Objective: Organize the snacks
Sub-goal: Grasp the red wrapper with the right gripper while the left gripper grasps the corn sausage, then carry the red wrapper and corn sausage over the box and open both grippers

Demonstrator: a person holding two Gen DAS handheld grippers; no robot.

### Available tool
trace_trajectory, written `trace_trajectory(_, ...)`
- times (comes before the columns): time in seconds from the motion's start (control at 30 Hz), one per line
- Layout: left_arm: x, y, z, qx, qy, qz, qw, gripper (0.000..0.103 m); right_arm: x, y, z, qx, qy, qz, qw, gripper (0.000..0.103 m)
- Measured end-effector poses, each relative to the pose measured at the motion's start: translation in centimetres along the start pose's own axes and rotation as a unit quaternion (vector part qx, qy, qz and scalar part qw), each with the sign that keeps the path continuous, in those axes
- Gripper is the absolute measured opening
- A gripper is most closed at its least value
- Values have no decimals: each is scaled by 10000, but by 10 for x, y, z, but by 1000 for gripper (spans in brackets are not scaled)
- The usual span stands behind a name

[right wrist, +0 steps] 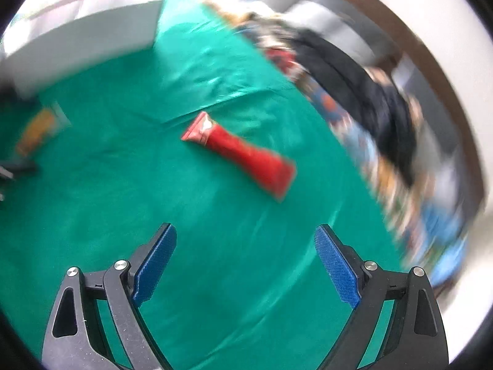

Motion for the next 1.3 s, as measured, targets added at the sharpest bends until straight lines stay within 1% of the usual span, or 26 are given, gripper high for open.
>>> trace_trajectory(0.07, 0, 0, 0, -1, 1, 6, 10000, 103, -11, 25, -29, -182, -162, 748, 9969, 91)
trace_trajectory(0.1, 1, 0, 0, -1, 1, 8, 10000, 103, -16, 36, -44, -272, -200, 912, 9953, 91)
trace_trajectory(0.17, 1, 1, 0, 0, -5, 17, 10000, 103, -17, 52, -68, -437, -105, 842, 9954, 89)
trace_trajectory(0.2, 1, 1, 0, 3, -7, 21, 10000, 103, -18, 56, -75, -524, 51, 716, 9960, 85)
trace_trajectory(0.23, 1, 1, -1, 0, -11, 26, 10000, 103, -16, 62, -77, -514, 237, 489, 9972, 74)
trace_trajectory(0.27, 1, 1, 0, 1, -14, 31, 10000, 103, -9, 65, -83, -766, 598, 85, 9952, 13)
trace_trajectory(0.3, 1, 1, 0, 3, -15, 34, 10000, 103, -4, 65, -90, -1047, 609, -219, 9924, 12)
trace_trajectory(0.33, 1, 1, 0, 4, -15, 36, 10000, 103, 1, 61, -91, -1108, 589, -467, 9910, 12)
trace_trajectory(0.37, 1, 1, 0, 3, -15, 37, 10000, 103, 5, 55, -89, -1142, 741, -701, 9882, 11)
trace_trajectory(0.4, 1, 1, 0, 4, -17, 39, 10000, 103, 11, 46, -84, -1192, 934, -1059, 9828, 11)
trace_trajectory(0.47, 0, 1, 0, 17, -42, 50, 10000, 103, 23, 24, -69, -1204, 1352, -1914, 9647, 10)
trace_trajectory(0.53, 0, 1, 0, 25, -67, 19, 10000, 103, 35, -7, -44, -1092, 1862, -2910, 9321, 10)
trace_trajectory(0.6, 2, 5, -2, -216, -30, 89, 9997, 103, 37, -46, -14, -959, 2446, -3705, 8909, 11)
trace_trajectory(0.63, 3, 8, -2, -331, -34, 184, 9993, 103, 33, -62, 0, -871, 2649, -3908, 8772, 11)
trace_trajectory(0.67, 5, 11, -4, -438, -32, 268, 9987, 103, 27, -79, 16, -788, 2780, -4039, 8680, 11)
trace_trajectory(0.73, 15, 15, -9, -590, 159, 125, 9981, 101, 9, -113, 41, -703, 2917, -4269, 8531, 11)
trace_trajectory(0.8, 22, 20, -2, -289, 61, 36, 9996, 64, -6, -151, 57, -652, 3136, -4703, 8223, 11)
trace_trajectory(0.83, 24, 22, 1, -242, -34, -28, 9997, 43, -13, -168, 63, -620, 3238, -4934, 8049, 11)
trace_trajectory(0.87, 25, 22, 2, -370, -96, -63, 9992, 41, -19, -181, 68, -571, 3279, -5098, 7933, 11)
trace_trajectory(0.9, 26, 19, 5, -393, -279, -91, 9988, 41, -25, -197, 75, -499, 3279, -5255, 7835, 11)
trace_trajectory(0.93, 26, 15, 9, -394, -392, -117, 9984, 41, -33, -210, 83, -418, 3269, -5360, 7772, 11)
trace_trajectory(1.0, 28, 2, 24, -321, -573, -105, 9978, 40, -45, -230, 96, -216, 3284, -5561, 7632, 11)
trace_trajectory(1.13, 29, -19, 62, -67, -963, 296, 9949, 41, -65, -256, 114, 109, 3457, -5998, 7215, 11)
trace_trajectory(1.2, 27, -23, 86, 84, -1159, 577, 9915, 41, -71, -252, 114, 117, 3507, -6087, 7116, 10)
trace_trajectory(1.23, 26, -24, 98, 173, -1240, 679, 9898, 41, -76, -247, 115, 93, 3518, -6079, 7117, 10)
trace_trajectory(1.3, 19, -22, 129, 421, -1393, 883, 9854, 41, -83, -234, 119, 61, 3541, -5955, 7211, 11)
Point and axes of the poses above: each gripper's, at about its wrist camera, not at the fingertips, and z roughly against the way its jaws point, x to its right, y to its top, the point moved 3 cm from there along -z, roughly the way its jaws point, and after that the axes turned 6 degrees about -z, right-handed, at the moved point
